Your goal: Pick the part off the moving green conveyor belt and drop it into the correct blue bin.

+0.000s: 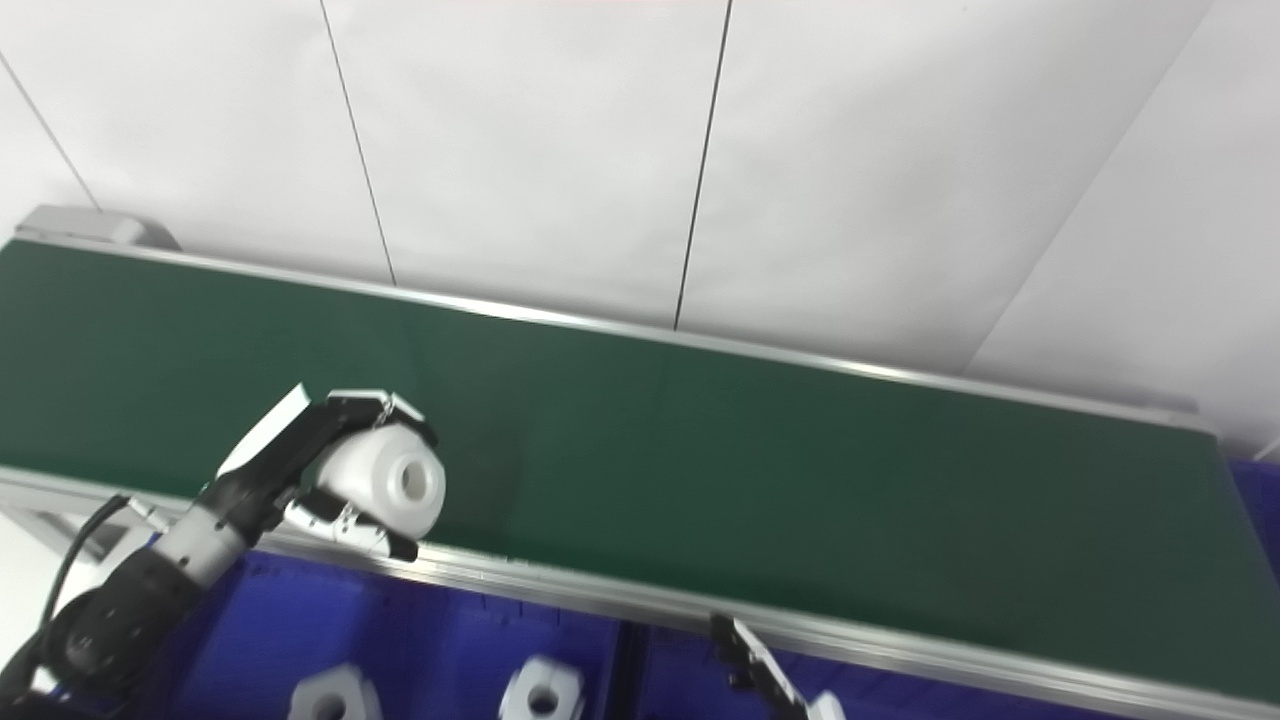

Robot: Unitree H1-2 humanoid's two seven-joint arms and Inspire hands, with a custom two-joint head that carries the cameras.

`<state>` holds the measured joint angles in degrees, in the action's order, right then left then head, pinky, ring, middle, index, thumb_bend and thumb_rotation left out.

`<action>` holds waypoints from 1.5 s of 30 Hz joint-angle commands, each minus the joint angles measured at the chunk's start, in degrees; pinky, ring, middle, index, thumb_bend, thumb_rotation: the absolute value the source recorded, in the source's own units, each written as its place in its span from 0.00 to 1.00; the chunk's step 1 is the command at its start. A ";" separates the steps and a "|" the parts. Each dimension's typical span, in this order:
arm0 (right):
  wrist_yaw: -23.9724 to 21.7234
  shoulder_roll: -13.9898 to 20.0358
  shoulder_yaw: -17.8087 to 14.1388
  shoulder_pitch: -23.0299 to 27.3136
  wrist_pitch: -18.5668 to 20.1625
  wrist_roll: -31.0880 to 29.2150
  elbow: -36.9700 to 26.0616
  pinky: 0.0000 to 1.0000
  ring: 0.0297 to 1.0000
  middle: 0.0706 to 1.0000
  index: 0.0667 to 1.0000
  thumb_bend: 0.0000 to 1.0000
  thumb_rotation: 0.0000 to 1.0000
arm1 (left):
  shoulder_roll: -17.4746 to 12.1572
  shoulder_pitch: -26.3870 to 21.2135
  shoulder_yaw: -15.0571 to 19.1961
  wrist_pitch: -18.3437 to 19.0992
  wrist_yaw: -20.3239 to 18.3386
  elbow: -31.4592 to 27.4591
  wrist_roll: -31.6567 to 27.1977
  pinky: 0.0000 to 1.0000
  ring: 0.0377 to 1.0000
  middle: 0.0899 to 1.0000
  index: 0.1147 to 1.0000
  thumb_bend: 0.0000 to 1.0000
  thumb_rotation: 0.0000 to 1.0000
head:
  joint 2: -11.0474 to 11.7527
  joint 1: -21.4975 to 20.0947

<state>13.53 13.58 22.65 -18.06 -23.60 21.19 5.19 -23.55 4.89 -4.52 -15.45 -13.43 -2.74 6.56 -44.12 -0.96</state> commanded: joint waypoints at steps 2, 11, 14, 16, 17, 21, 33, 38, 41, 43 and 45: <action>-1.91 -1.15 -1.36 -0.60 -0.46 -0.14 -3.89 0.71 0.80 0.83 0.87 0.77 0.36 | -0.71 2.23 -0.04 -6.81 -1.15 1.61 -3.24 0.50 0.48 0.48 0.37 0.50 0.00 | -0.83 -0.42; -5.64 -3.07 -4.03 -1.11 1.30 0.40 -7.14 0.72 0.80 0.83 0.86 0.77 0.35 | 0.09 7.57 -4.03 -9.51 -5.67 5.32 -4.06 0.52 0.47 0.47 0.39 0.50 0.00 | -3.89 -2.67; -6.74 -3.32 -4.68 -1.34 1.39 0.51 -7.66 0.72 0.79 0.82 0.86 0.78 0.37 | 0.93 7.65 -5.84 -11.11 -5.01 7.63 -0.28 0.55 0.47 0.47 0.39 0.50 0.00 | -4.44 -3.12; -7.36 -3.67 -5.16 -1.73 1.73 0.40 -8.21 0.71 0.79 0.82 0.86 0.78 0.37 | 1.74 7.49 -6.79 -10.76 -3.98 8.50 3.20 0.56 0.48 0.47 0.39 0.50 0.00 | -4.50 -3.19; -7.58 -3.83 -5.38 -1.86 1.74 0.41 -8.35 0.70 0.79 0.82 0.86 0.78 0.37 | 1.99 7.43 -7.06 -10.55 -3.61 8.70 4.42 0.55 0.47 0.47 0.39 0.50 0.00 | -4.50 -3.19; -8.57 -4.34 -6.29 -2.96 3.08 1.04 -9.99 0.71 0.79 0.82 0.87 0.77 0.38 | 2.93 7.52 -8.28 -5.07 -3.11 6.82 11.53 0.52 0.44 0.46 0.42 0.50 0.00 | -5.25 -3.66; -10.52 -4.86 -8.00 -4.01 3.25 1.01 -11.29 0.72 0.80 0.82 0.87 0.78 0.38 | 2.61 7.33 -9.15 7.46 -4.30 2.52 18.06 0.89 1.00 1.00 0.99 0.89 0.43 | -5.30 -4.14; -11.19 -4.99 -8.42 -4.30 3.50 0.88 -11.76 0.72 0.81 0.84 0.87 0.78 0.37 | 2.92 7.26 -8.10 3.15 -5.63 3.78 7.97 0.96 1.00 1.00 1.00 0.91 0.44 | -5.29 -4.45; -11.38 -5.00 -8.62 -4.32 3.08 0.85 -11.68 0.71 0.80 0.83 0.87 0.77 0.37 | 3.21 6.69 -8.63 1.37 -8.04 3.12 1.59 1.00 1.00 1.00 0.97 0.91 0.42 | -5.27 -4.46; -11.43 -5.12 -8.75 -4.37 2.85 0.71 -11.56 0.71 0.80 0.83 0.87 0.77 0.36 | 3.80 6.32 -8.99 0.81 -9.63 2.51 -2.44 1.00 1.00 1.00 0.96 0.91 0.42 | -5.29 -4.58; -11.53 -5.21 -8.82 -4.48 3.01 0.76 -11.62 0.71 0.80 0.83 0.87 0.78 0.36 | 4.66 5.85 -9.49 0.29 -10.78 2.05 -5.46 0.96 1.00 1.00 0.94 0.90 0.38 | -5.16 -4.71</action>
<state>2.05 8.62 14.13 -22.42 -20.24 22.47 -4.47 -19.52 12.15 -13.84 -12.56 -23.46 1.30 3.81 -49.39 -5.62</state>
